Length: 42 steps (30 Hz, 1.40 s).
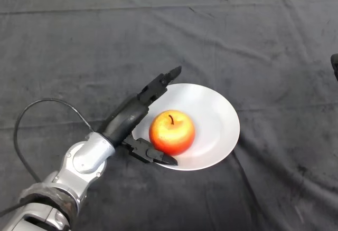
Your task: Move the apple to the plate
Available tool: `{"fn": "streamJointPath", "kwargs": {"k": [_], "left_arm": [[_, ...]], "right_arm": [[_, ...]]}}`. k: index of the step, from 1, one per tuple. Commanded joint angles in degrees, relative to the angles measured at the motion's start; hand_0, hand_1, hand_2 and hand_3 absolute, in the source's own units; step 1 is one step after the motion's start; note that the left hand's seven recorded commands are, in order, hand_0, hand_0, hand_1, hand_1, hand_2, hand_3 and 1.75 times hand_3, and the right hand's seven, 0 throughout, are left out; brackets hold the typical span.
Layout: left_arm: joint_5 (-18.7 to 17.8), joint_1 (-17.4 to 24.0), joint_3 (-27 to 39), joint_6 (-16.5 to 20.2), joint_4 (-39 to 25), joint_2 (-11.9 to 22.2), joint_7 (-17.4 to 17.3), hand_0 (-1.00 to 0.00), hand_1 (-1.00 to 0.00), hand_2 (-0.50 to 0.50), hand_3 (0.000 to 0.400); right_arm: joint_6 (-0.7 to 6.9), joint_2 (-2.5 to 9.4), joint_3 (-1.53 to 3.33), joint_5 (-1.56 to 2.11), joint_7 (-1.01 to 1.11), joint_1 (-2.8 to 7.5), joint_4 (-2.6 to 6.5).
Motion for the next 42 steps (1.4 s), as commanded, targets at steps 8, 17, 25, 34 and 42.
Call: {"fn": "streamJointPath", "kwargs": {"k": [8,17,25,34,42], "left_arm": [[-2.5,-2.9,2.5,-0.7,0.9,5.3,0.0,0.00,0.00,0.00,0.000],[-6.8,-3.3,8.9,-1.5,0.7,9.8,2.3,0.00,0.00,0.00,0.000],[-10.8,-2.6,15.6,-1.2,1.1,13.9,7.2,0.00,0.00,0.00,0.000],[-14.4,-0.7,22.6,0.2,2.0,18.8,13.3,0.00,0.00,0.00,0.000],[-16.3,0.9,27.1,1.7,2.5,22.8,16.8,0.00,0.00,0.00,0.000]], "right_arm": [[-0.56,-1.52,-0.70,0.62,0.05,-1.19,0.01],[-0.56,-1.52,-0.70,0.62,0.05,-1.19,0.01],[-0.56,-1.53,-0.70,0.61,0.05,-1.19,0.02],[-0.56,-1.53,-0.71,0.61,0.06,-1.20,0.03],[-0.56,-1.54,-0.72,0.61,0.07,-1.21,0.06]]}}
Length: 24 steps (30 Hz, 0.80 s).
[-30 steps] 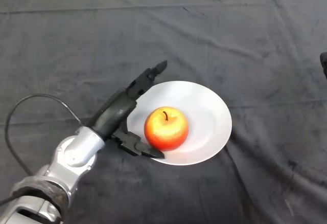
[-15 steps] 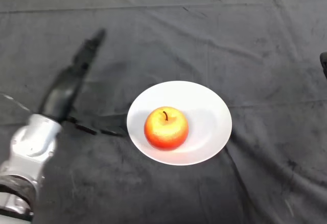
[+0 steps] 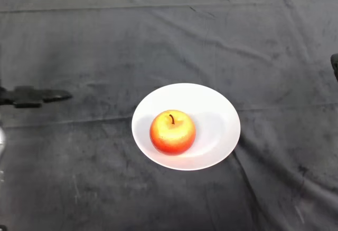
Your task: Move the apple to the plate
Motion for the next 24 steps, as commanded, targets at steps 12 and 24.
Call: {"fn": "streamJointPath", "kwargs": {"k": [12,24], "left_arm": [[-2.8,5.1,6.2,1.4,2.7,7.6,4.9,0.00,0.00,0.00,0.000],[-1.5,5.3,7.4,3.3,2.4,8.6,9.3,0.00,0.00,0.00,0.000]], "right_arm": [[-0.57,-1.56,-0.73,0.61,0.08,-1.23,0.10],[-0.58,-1.57,-0.75,0.61,0.10,-1.24,0.14]]}}
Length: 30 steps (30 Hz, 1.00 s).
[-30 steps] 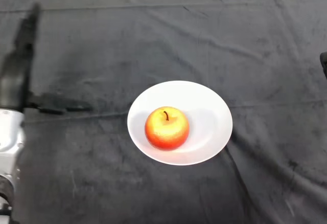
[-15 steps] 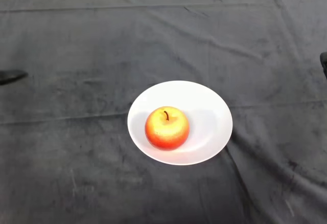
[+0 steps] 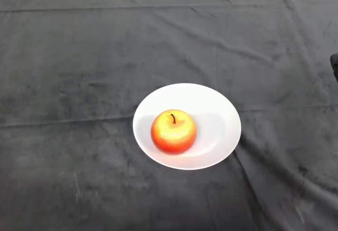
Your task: Move the apple to the plate
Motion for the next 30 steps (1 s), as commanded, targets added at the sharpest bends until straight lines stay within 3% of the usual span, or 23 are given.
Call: {"fn": "streamJointPath", "kwargs": {"k": [1,30], "left_arm": [[0.9,1.0,1.0,0.8,1.0,3.9,1.0,0.00,0.00,0.00,0.000],[3.5,1.7,1.6,1.8,-0.4,2.9,2.8,0.00,0.00,0.00,0.000]], "right_arm": [[-0.57,-1.58,-0.75,0.61,0.10,-1.25,0.14],[-0.58,-1.57,-0.75,0.59,0.10,-1.24,0.13]]}}
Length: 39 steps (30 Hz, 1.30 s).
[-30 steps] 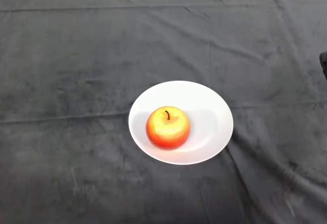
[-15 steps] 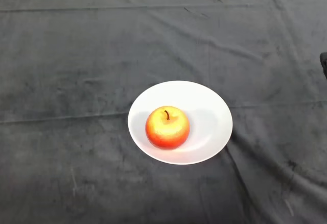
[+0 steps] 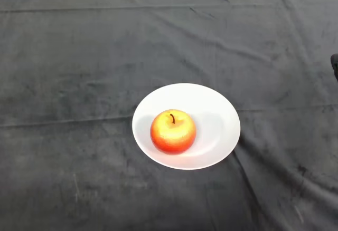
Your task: Move the apple to the plate
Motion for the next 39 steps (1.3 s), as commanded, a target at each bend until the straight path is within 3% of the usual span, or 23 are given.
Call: {"fn": "streamJointPath", "kwargs": {"k": [1,39], "left_arm": [[1.0,1.5,1.5,0.8,-0.4,2.9,0.4,0.00,0.00,0.00,0.000],[2.1,1.6,2.9,1.7,-0.9,2.5,-0.8,0.00,0.00,0.00,0.000]], "right_arm": [[-0.58,-1.57,-0.75,0.59,0.10,-1.24,0.13],[-0.57,-1.55,-0.75,0.57,0.09,-1.22,0.08]]}}
